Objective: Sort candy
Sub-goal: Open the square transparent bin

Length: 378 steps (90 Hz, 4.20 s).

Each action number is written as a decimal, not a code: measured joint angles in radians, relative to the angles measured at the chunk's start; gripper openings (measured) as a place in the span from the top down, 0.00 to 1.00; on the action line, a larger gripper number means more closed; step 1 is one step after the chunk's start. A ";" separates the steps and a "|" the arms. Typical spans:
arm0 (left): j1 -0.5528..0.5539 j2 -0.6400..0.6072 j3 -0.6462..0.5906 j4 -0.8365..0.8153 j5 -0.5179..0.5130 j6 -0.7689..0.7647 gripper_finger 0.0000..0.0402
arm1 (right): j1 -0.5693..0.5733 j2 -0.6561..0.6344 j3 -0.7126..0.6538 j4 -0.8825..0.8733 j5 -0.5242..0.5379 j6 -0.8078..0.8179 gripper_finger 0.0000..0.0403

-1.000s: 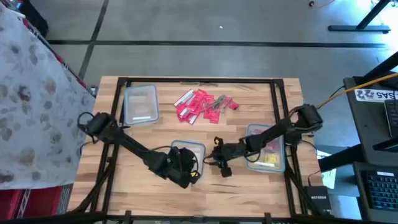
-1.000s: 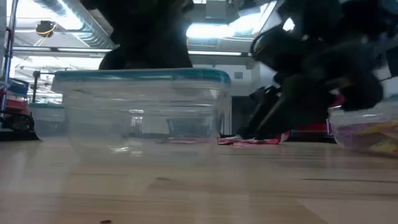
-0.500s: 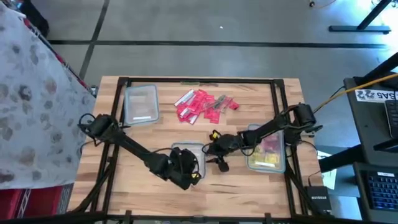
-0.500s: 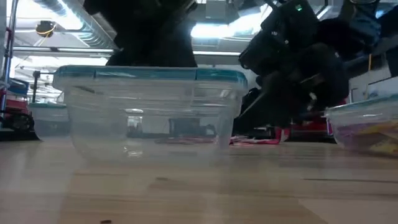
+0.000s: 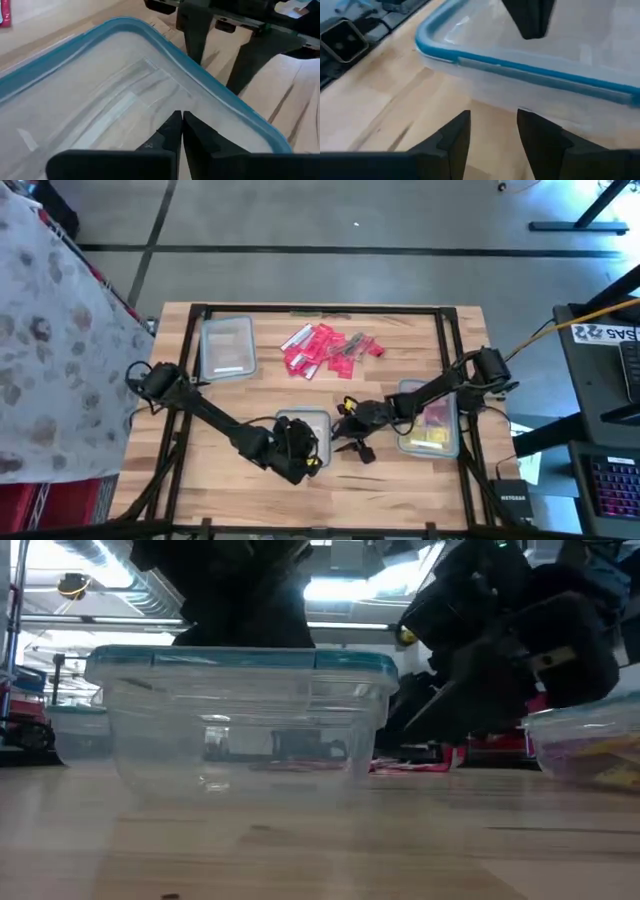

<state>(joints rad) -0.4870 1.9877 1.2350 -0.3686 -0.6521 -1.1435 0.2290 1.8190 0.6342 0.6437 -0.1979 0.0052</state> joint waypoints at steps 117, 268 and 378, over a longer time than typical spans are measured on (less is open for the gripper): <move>0.028 -0.004 -0.003 -0.022 0.016 0.105 1.00 | -0.054 -0.025 -0.026 0.098 -0.497 0.092 0.63; 0.065 -0.135 0.161 -0.177 -0.298 0.218 1.00 | 0.134 -0.050 -0.026 0.033 0.302 0.189 0.63; 0.086 -0.002 0.166 -0.496 -0.039 -0.194 1.00 | 0.010 -0.058 -0.029 -0.024 0.243 0.105 0.63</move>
<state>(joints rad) -0.4010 1.9860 1.4015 -0.8649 -0.6916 -1.3379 0.2388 1.7606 0.6053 0.6200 0.0453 0.1098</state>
